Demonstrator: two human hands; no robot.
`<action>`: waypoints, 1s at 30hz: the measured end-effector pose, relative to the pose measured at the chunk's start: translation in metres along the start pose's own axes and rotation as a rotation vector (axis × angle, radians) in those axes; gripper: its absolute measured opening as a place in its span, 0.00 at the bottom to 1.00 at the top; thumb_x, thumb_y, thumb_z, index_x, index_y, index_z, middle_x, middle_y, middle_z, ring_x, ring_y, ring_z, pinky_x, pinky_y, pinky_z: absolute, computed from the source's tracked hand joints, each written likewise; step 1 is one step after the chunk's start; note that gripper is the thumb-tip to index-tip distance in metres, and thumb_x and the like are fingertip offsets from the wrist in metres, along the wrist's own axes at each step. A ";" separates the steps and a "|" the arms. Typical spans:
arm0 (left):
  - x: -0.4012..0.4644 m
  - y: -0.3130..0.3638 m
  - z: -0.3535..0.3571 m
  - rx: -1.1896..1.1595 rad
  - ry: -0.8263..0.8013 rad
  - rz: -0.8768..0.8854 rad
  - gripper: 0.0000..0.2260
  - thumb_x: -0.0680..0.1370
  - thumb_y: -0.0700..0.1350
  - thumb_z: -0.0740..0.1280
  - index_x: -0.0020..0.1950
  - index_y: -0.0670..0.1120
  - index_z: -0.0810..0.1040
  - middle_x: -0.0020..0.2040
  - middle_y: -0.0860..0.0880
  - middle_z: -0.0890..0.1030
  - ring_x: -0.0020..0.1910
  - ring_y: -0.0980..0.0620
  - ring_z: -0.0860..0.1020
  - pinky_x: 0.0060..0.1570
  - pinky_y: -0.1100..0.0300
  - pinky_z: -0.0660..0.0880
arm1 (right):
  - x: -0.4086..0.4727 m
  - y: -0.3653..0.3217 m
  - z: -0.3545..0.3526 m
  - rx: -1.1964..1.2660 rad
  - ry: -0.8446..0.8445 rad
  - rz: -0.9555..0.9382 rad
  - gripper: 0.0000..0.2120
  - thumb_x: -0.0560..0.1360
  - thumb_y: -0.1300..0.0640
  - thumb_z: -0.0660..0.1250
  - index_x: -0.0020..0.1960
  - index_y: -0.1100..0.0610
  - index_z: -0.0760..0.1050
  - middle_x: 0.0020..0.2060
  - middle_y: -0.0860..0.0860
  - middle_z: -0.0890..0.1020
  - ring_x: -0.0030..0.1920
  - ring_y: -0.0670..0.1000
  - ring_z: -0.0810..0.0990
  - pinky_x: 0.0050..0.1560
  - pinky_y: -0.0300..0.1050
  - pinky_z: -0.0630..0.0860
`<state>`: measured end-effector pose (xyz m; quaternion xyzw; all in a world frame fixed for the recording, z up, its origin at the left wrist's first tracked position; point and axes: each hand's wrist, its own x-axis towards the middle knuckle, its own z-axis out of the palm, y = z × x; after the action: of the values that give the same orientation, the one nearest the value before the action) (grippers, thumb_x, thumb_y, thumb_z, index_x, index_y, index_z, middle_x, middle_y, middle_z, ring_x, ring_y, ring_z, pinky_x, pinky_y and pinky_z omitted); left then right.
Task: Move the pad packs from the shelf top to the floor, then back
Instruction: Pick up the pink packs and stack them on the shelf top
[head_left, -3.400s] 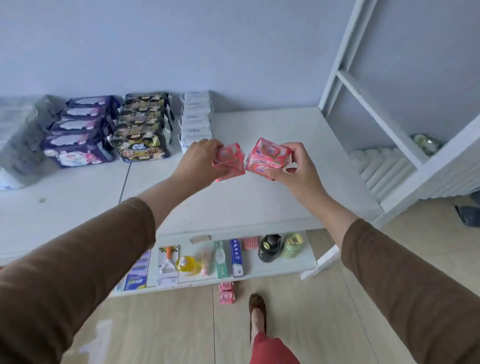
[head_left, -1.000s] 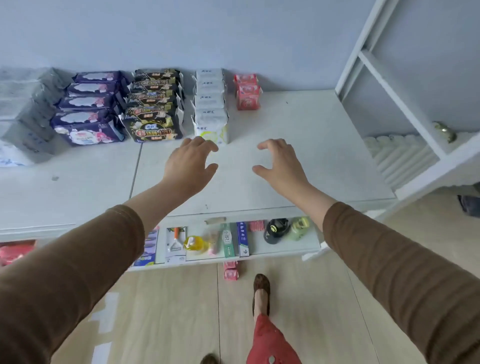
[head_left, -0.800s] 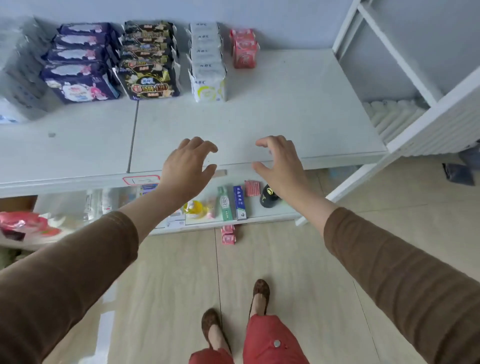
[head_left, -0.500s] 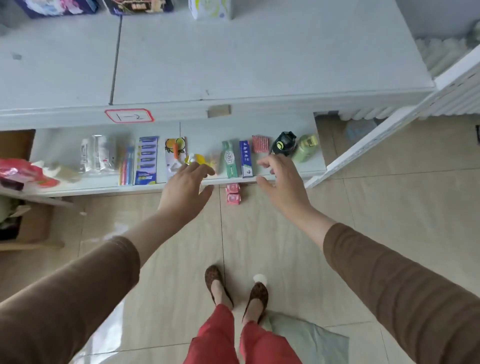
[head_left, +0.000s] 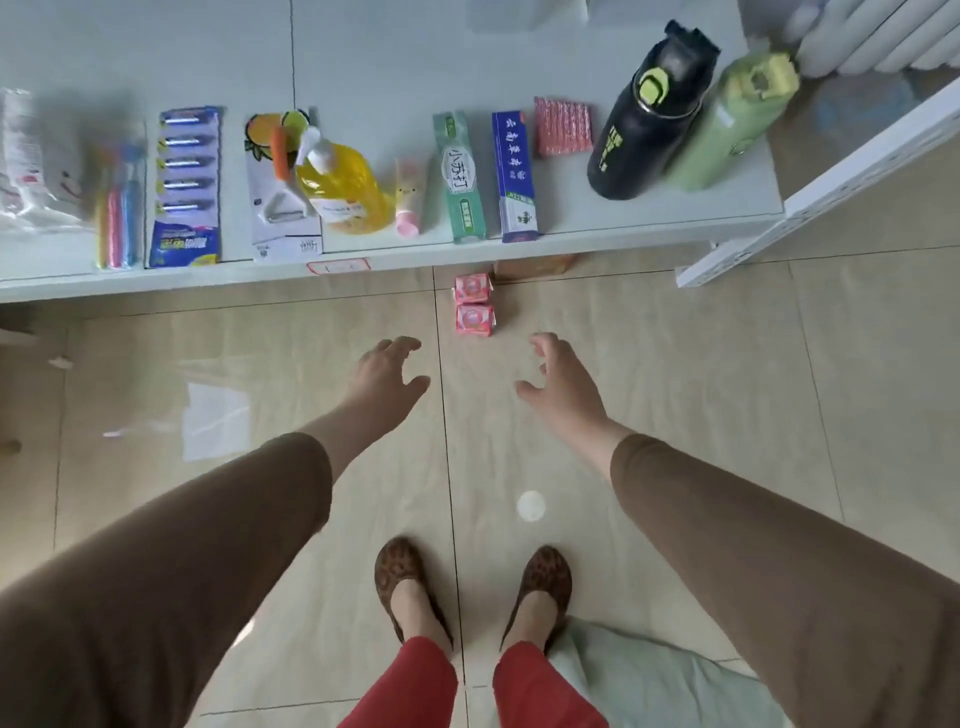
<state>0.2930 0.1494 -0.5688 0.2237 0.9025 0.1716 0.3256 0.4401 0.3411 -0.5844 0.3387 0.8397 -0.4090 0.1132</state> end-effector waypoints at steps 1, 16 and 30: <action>0.020 -0.009 0.014 -0.005 0.006 -0.005 0.22 0.77 0.47 0.69 0.71 0.47 0.71 0.65 0.45 0.75 0.63 0.45 0.74 0.61 0.50 0.71 | 0.017 0.011 0.016 -0.011 -0.004 -0.001 0.28 0.74 0.55 0.70 0.72 0.53 0.64 0.64 0.52 0.73 0.62 0.53 0.75 0.58 0.50 0.75; 0.275 -0.058 0.144 0.052 0.114 0.137 0.27 0.78 0.46 0.67 0.76 0.53 0.63 0.70 0.44 0.68 0.66 0.42 0.72 0.61 0.52 0.71 | 0.231 0.101 0.176 -0.181 0.071 -0.136 0.41 0.70 0.61 0.74 0.78 0.54 0.57 0.71 0.55 0.64 0.65 0.60 0.69 0.59 0.51 0.74; 0.271 -0.048 0.176 0.046 0.052 0.059 0.30 0.70 0.49 0.77 0.69 0.50 0.69 0.61 0.43 0.73 0.58 0.41 0.75 0.59 0.50 0.75 | 0.168 0.156 0.168 -0.035 0.175 -0.060 0.22 0.70 0.58 0.70 0.61 0.59 0.68 0.55 0.55 0.75 0.56 0.58 0.73 0.46 0.50 0.74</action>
<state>0.2090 0.2774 -0.8574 0.2532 0.9074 0.1661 0.2915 0.4032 0.3612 -0.8658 0.3456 0.8633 -0.3663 0.0332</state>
